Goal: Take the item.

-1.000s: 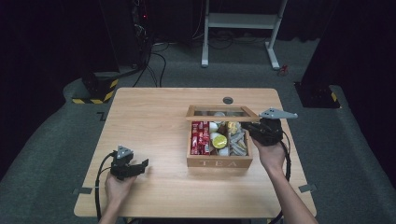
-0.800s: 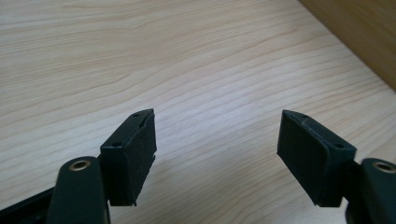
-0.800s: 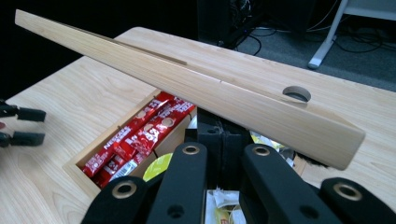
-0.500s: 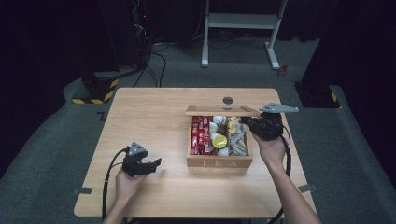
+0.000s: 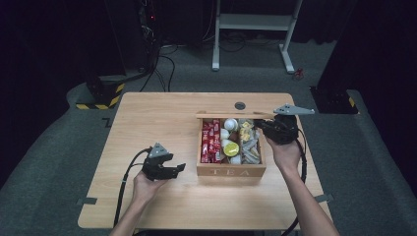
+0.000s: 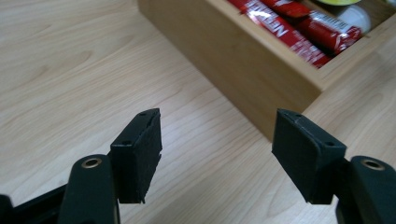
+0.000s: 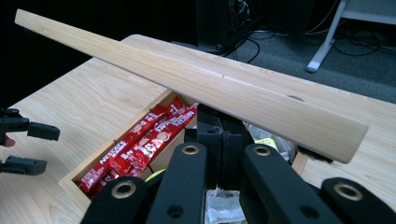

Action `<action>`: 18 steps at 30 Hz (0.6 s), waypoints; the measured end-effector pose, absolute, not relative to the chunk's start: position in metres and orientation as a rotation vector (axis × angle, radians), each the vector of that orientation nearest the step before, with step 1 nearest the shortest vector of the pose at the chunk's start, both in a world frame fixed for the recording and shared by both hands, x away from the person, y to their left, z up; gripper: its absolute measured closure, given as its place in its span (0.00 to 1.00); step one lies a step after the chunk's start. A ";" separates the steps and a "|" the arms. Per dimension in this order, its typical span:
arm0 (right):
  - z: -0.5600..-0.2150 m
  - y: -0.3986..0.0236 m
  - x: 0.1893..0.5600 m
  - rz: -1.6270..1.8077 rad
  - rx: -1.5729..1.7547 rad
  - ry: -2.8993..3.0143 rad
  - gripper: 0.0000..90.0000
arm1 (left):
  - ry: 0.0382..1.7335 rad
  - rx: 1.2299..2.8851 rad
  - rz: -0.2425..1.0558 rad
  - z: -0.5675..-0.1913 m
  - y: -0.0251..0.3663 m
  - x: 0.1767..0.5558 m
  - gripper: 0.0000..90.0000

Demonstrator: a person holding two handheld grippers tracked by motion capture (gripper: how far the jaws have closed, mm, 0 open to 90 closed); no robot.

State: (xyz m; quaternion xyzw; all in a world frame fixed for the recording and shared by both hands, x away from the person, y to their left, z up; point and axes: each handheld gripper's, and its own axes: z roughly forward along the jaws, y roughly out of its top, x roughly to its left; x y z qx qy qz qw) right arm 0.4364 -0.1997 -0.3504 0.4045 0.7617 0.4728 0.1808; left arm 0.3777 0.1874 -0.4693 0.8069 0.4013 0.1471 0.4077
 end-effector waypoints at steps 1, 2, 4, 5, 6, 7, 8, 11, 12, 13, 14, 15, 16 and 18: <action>-0.350 -0.200 0.437 1.336 1.144 2.150 0.99 | 0.998 2.041 0.373 -0.467 0.184 0.379 0.37; -0.350 -0.200 0.437 1.336 1.144 2.150 0.99 | 0.998 2.041 0.373 -0.467 0.184 0.379 0.36; -0.349 -0.199 0.438 1.338 1.146 2.148 0.99 | 0.967 2.064 0.363 -0.461 0.172 0.381 0.34; -0.349 -0.199 0.438 1.334 1.141 2.151 0.99 | 0.956 2.072 0.368 -0.460 0.170 0.382 0.34; -0.349 -0.199 0.438 1.334 1.141 2.151 0.99 | 0.956 2.072 0.368 -0.460 0.170 0.382 0.34; -0.348 -0.199 0.439 1.328 1.140 2.151 0.99 | 0.956 2.065 0.351 -0.458 0.168 0.383 0.34; -0.348 -0.198 0.439 1.323 1.142 2.154 0.99 | 0.952 2.060 0.343 -0.456 0.165 0.384 0.33; -0.347 -0.198 0.440 1.317 1.133 2.159 0.99 | 0.936 2.040 0.340 -0.453 0.161 0.386 0.33; -0.347 -0.199 0.440 1.318 1.132 2.161 0.99 | 0.937 2.036 0.329 -0.452 0.159 0.387 0.33; -0.347 -0.199 0.441 1.323 1.138 2.159 0.99 | 0.932 2.033 0.331 -0.451 0.157 0.388 0.33; -0.346 -0.199 0.441 1.326 1.139 2.157 0.99 | 0.933 2.027 0.329 -0.450 0.155 0.388 0.33; -0.346 -0.199 0.442 1.324 1.139 2.156 0.99 | 0.927 2.027 0.330 -0.449 0.152 0.389 0.33; -0.346 -0.199 0.442 1.324 1.139 2.155 0.99 | 0.928 2.022 0.322 -0.448 0.148 0.390 0.33; -0.346 -0.199 0.443 1.332 1.140 2.154 0.99 | 0.912 2.024 0.324 -0.446 0.137 0.393 0.31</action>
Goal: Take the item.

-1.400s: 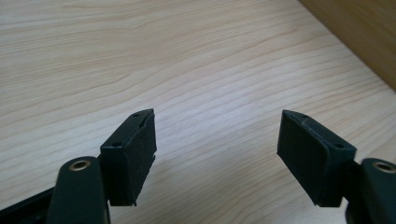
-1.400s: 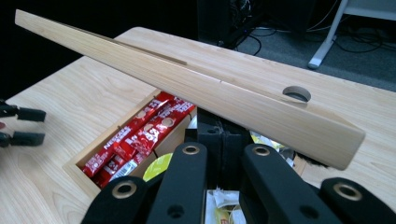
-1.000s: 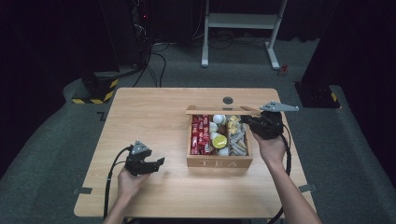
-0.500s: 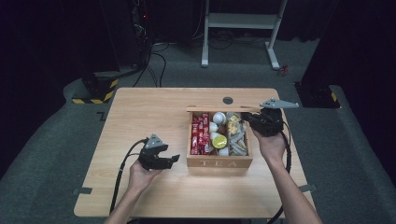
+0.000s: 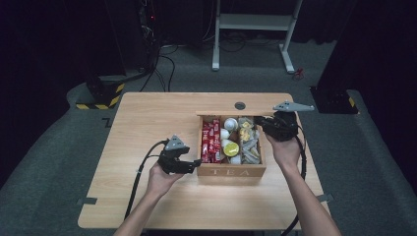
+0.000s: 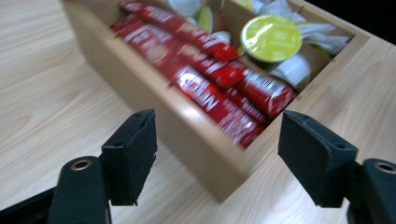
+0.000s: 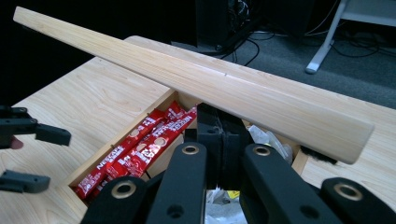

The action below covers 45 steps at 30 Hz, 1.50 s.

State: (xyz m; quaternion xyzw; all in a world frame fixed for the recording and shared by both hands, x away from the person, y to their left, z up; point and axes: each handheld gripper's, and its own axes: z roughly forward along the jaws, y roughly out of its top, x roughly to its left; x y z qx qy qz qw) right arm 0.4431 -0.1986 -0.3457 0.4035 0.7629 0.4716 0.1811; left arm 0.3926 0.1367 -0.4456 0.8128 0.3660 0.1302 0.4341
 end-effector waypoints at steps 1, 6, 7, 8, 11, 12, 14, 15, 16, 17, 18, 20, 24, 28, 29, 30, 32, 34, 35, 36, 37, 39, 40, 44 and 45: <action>-0.346 -0.199 0.444 1.340 1.142 2.154 0.99 | 0.907 2.024 0.326 -0.445 0.133 0.393 0.31; -0.346 -0.199 0.443 1.324 1.132 2.163 0.99 | 0.861 2.053 0.325 -0.440 0.111 0.399 0.31; -0.346 -0.199 0.444 1.327 1.134 2.162 0.99 | 0.854 2.056 0.325 -0.439 0.108 0.400 0.31; -0.346 -0.199 0.444 1.326 1.135 2.160 0.99 | 0.853 2.056 0.326 -0.438 0.105 0.401 0.31; -0.345 -0.199 0.446 1.329 1.150 2.159 0.99 | 0.841 2.080 0.359 -0.437 0.095 0.402 0.29; -0.345 -0.199 0.447 1.331 1.143 2.158 0.99 | 0.833 2.088 0.370 -0.436 0.092 0.404 0.28; -0.344 -0.199 0.448 1.331 1.152 2.155 0.99 | 0.828 2.090 0.353 -0.436 0.086 0.406 0.28; -0.343 -0.199 0.449 1.331 1.148 2.154 0.99 | 0.823 2.095 0.360 -0.436 0.083 0.408 0.28; -0.343 -0.199 0.450 1.331 1.150 2.153 0.99 | 0.824 2.096 0.355 -0.437 0.080 0.410 0.27; -0.342 -0.199 0.450 1.331 1.153 2.153 0.99 | 0.824 2.095 0.350 -0.437 0.078 0.411 0.28; -0.342 -0.199 0.451 1.333 1.147 2.152 0.99 | 0.823 2.094 0.348 -0.437 0.076 0.412 0.28; -0.341 -0.199 0.451 1.335 1.150 2.150 0.99 | 0.824 2.096 0.334 -0.439 0.071 0.414 0.28; -0.340 -0.199 0.452 1.330 1.160 2.151 0.99 | 0.814 2.111 0.320 -0.441 0.062 0.419 0.28; -0.340 -0.199 0.452 1.327 1.161 2.157 0.99 | 0.796 2.126 0.330 -0.439 0.054 0.423 0.29; -0.340 -0.199 0.452 1.327 1.161 2.157 0.99 | 0.791 2.128 0.328 -0.439 0.052 0.424 0.29; -0.340 -0.199 0.452 1.327 1.156 2.157 0.99 | 0.789 2.131 0.329 -0.439 0.050 0.425 0.29; -0.339 -0.199 0.452 1.328 1.157 2.158 0.99 | 0.789 2.128 0.328 -0.440 0.046 0.428 0.29; -0.339 -0.199 0.453 1.328 1.153 2.158 0.99 | 0.797 2.129 0.326 -0.442 0.043 0.432 0.29; -0.338 -0.199 0.453 1.333 1.159 2.156 0.99 | 0.799 2.133 0.322 -0.443 0.041 0.434 0.29; -0.338 -0.200 0.453 1.339 1.159 2.155 0.99 | 0.807 2.123 0.318 -0.444 0.039 0.436 0.29; -0.339 -0.200 0.454 1.344 1.161 2.152 0.99 | 0.809 2.123 0.316 -0.444 0.038 0.436 0.29; -0.339 -0.200 0.454 1.341 1.160 2.151 0.99 | 0.808 2.131 0.314 -0.446 0.036 0.439 0.29; -0.339 -0.200 0.454 1.340 1.161 2.153 0.99 | 0.817 2.132 0.304 -0.448 0.032 0.442 0.29; -0.339 -0.201 0.454 1.342 1.161 2.154 0.99 | 0.823 2.141 0.293 -0.451 0.027 0.445 0.29; -0.339 -0.201 0.454 1.343 1.161 2.152 0.99 | 0.823 2.147 0.294 -0.452 0.026 0.446 0.29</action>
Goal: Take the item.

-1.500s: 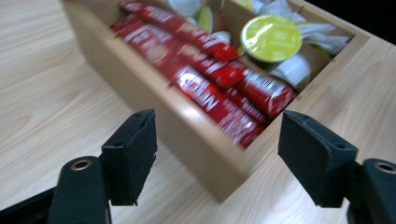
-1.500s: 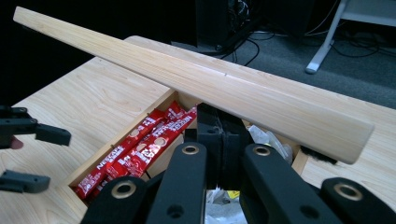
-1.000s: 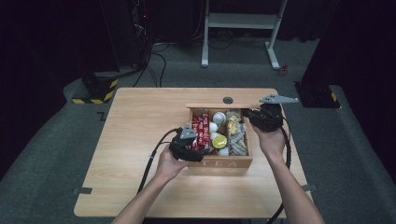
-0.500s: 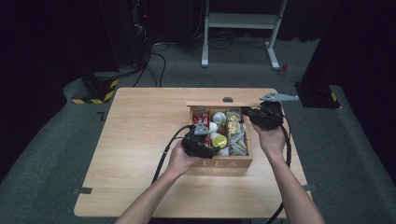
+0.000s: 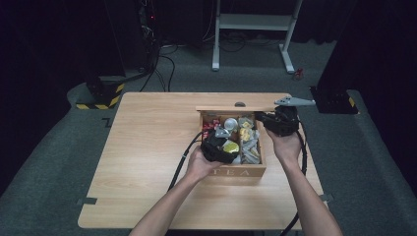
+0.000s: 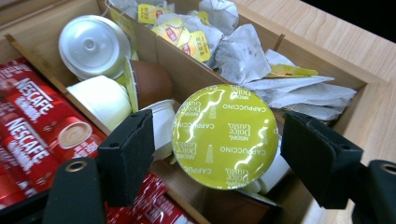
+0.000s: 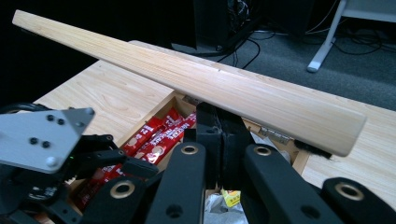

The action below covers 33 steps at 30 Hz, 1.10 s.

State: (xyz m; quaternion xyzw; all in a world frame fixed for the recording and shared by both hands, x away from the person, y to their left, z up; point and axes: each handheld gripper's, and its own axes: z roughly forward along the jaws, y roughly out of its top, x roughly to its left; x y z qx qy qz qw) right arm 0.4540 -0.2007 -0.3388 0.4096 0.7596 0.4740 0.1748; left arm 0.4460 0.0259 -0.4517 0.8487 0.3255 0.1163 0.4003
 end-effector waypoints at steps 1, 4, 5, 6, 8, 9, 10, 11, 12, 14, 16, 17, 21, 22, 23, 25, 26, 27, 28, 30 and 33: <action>-0.339 -0.201 0.454 1.343 1.161 2.152 0.99 | 0.832 2.146 0.288 -0.453 0.024 0.446 0.29; -0.339 -0.201 0.454 1.343 1.167 2.154 0.99 | 0.826 2.164 0.310 -0.453 0.021 0.447 0.31; -0.339 -0.201 0.454 1.340 1.161 2.155 0.99 | 0.831 2.169 0.313 -0.453 0.021 0.448 0.31; -0.339 -0.201 0.454 1.341 1.168 2.155 0.99 | 0.835 2.170 0.309 -0.453 0.021 0.448 0.32; -0.339 -0.201 0.454 1.342 1.167 2.155 0.99 | 0.833 2.178 0.302 -0.453 0.020 0.449 0.33; -0.339 -0.201 0.454 1.342 1.170 2.155 0.99 | 0.835 2.173 0.303 -0.454 0.020 0.449 0.34; -0.339 -0.201 0.454 1.342 1.170 2.155 0.99 | 0.836 2.176 0.299 -0.454 0.020 0.449 0.34; -0.339 -0.201 0.454 1.344 1.167 2.155 0.99 | 0.829 2.183 0.297 -0.454 0.019 0.450 0.35; -0.339 -0.201 0.454 1.344 1.167 2.155 0.99 | 0.820 2.192 0.293 -0.454 0.019 0.450 0.35; -0.339 -0.202 0.454 1.342 1.168 2.157 0.99 | 0.821 2.191 0.288 -0.454 0.019 0.450 0.37; -0.340 -0.202 0.454 1.344 1.171 2.157 0.99 | 0.820 2.190 0.276 -0.454 0.019 0.450 0.40; -0.340 -0.202 0.454 1.343 1.169 2.157 0.99 | 0.818 2.194 0.278 -0.454 0.019 0.450 0.41; -0.340 -0.202 0.454 1.344 1.171 2.156 0.99 | 0.822 2.193 0.279 -0.454 0.018 0.449 0.42; -0.340 -0.202 0.454 1.344 1.171 2.156 0.99 | 0.821 2.194 0.277 -0.454 0.018 0.449 0.42; -0.340 -0.202 0.454 1.344 1.171 2.156 0.99 | 0.822 2.190 0.274 -0.454 0.019 0.450 0.42; -0.340 -0.202 0.454 1.345 1.172 2.157 0.99 | 0.819 2.187 0.277 -0.454 0.019 0.449 0.42; -0.340 -0.202 0.454 1.345 1.172 2.157 0.99 | 0.818 2.183 0.277 -0.453 0.019 0.449 0.42; -0.340 -0.202 0.454 1.346 1.173 2.157 0.99 | 0.821 2.178 0.273 -0.453 0.019 0.449 0.42; -0.340 -0.202 0.454 1.347 1.173 2.157 0.99 | 0.820 2.175 0.272 -0.453 0.020 0.449 0.42; -0.340 -0.202 0.454 1.346 1.173 2.157 0.99 | 0.821 2.170 0.269 -0.453 0.020 0.449 0.42; -0.340 -0.202 0.453 1.348 1.177 2.157 0.99 | 0.822 2.156 0.269 -0.451 0.021 0.448 0.42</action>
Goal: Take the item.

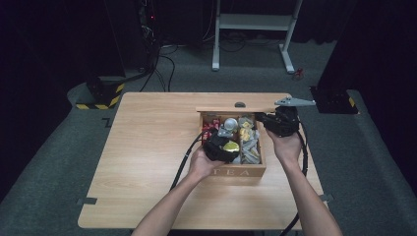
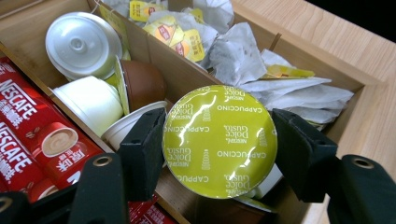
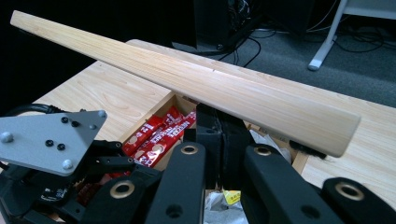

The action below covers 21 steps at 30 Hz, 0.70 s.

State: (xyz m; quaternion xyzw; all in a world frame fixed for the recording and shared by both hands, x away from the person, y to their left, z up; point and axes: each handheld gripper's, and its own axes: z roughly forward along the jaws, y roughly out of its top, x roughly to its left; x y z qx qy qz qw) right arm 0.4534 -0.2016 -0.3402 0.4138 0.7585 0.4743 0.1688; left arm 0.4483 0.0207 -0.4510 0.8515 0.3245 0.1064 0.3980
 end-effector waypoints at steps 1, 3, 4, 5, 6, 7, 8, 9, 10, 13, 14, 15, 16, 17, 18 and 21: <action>-0.340 -0.202 0.453 1.348 1.177 2.156 0.99 | 0.817 2.151 0.273 -0.450 0.021 0.448 0.42; -0.340 -0.202 0.453 1.344 1.172 2.157 0.99 | 0.814 2.137 0.269 -0.447 0.022 0.447 0.42; -0.340 -0.202 0.454 1.344 1.170 2.157 0.99 | 0.807 2.135 0.267 -0.445 0.024 0.446 0.42; -0.340 -0.202 0.454 1.342 1.169 2.157 0.99 | 0.807 2.129 0.262 -0.444 0.024 0.446 0.42; -0.340 -0.201 0.453 1.342 1.169 2.157 0.99 | 0.802 2.127 0.251 -0.443 0.025 0.446 0.42; -0.340 -0.201 0.453 1.343 1.170 2.157 0.99 | 0.802 2.123 0.241 -0.443 0.026 0.445 0.42; -0.341 -0.201 0.453 1.341 1.171 2.157 0.99 | 0.797 2.126 0.245 -0.443 0.026 0.445 0.42; -0.341 -0.201 0.453 1.340 1.170 2.157 0.99 | 0.797 2.127 0.246 -0.442 0.027 0.445 0.42; -0.341 -0.201 0.454 1.340 1.168 2.157 0.99 | 0.796 2.124 0.246 -0.442 0.027 0.444 0.42; -0.341 -0.201 0.454 1.345 1.174 2.155 0.99 | 0.796 2.117 0.246 -0.440 0.030 0.443 0.42; -0.342 -0.201 0.454 1.344 1.169 2.156 0.99 | 0.794 2.116 0.249 -0.438 0.031 0.443 0.42; -0.342 -0.200 0.454 1.341 1.168 2.158 0.99 | 0.796 2.109 0.248 -0.438 0.032 0.442 0.42; -0.342 -0.200 0.454 1.342 1.167 2.158 0.99 | 0.800 2.103 0.251 -0.437 0.033 0.442 0.42; -0.342 -0.200 0.454 1.345 1.167 2.157 0.99 | 0.802 2.098 0.248 -0.436 0.034 0.442 0.42; -0.342 -0.200 0.454 1.346 1.173 2.157 0.99 | 0.806 2.094 0.248 -0.435 0.035 0.442 0.42; -0.343 -0.200 0.454 1.343 1.173 2.159 0.99 | 0.814 2.084 0.249 -0.431 0.039 0.441 0.42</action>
